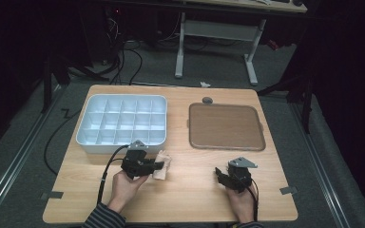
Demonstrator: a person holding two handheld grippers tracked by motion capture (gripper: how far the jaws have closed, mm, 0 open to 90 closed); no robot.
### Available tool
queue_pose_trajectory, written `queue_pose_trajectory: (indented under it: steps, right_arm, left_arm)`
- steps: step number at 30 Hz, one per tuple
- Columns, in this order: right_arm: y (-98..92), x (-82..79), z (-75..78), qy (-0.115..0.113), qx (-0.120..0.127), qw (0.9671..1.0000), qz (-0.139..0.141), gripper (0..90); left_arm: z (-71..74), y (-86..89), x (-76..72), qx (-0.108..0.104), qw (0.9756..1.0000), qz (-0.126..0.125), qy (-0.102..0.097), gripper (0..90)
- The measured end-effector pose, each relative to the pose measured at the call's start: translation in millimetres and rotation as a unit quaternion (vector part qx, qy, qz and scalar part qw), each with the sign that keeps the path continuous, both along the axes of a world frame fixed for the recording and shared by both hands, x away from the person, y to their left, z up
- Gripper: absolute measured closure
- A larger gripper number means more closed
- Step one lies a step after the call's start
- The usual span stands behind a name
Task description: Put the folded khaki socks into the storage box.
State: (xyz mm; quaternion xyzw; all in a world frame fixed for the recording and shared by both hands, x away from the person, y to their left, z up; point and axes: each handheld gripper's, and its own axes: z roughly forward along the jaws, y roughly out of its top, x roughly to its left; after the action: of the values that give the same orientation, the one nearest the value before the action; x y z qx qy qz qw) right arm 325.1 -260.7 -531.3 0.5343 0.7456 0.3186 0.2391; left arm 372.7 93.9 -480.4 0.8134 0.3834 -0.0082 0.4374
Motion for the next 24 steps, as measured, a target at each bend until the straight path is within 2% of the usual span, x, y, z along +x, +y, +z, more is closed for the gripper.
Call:
queue_pose_trajectory:
  steps: [24]
  right_arm:
    - [0.1, 0.0, 0.0, 0.0, -0.001, 1.0, 0.001, 40.1]
  left_arm:
    - [6.6, 21.4, 1.7, -0.008, 0.9999, 0.014, -0.002, 74.4]
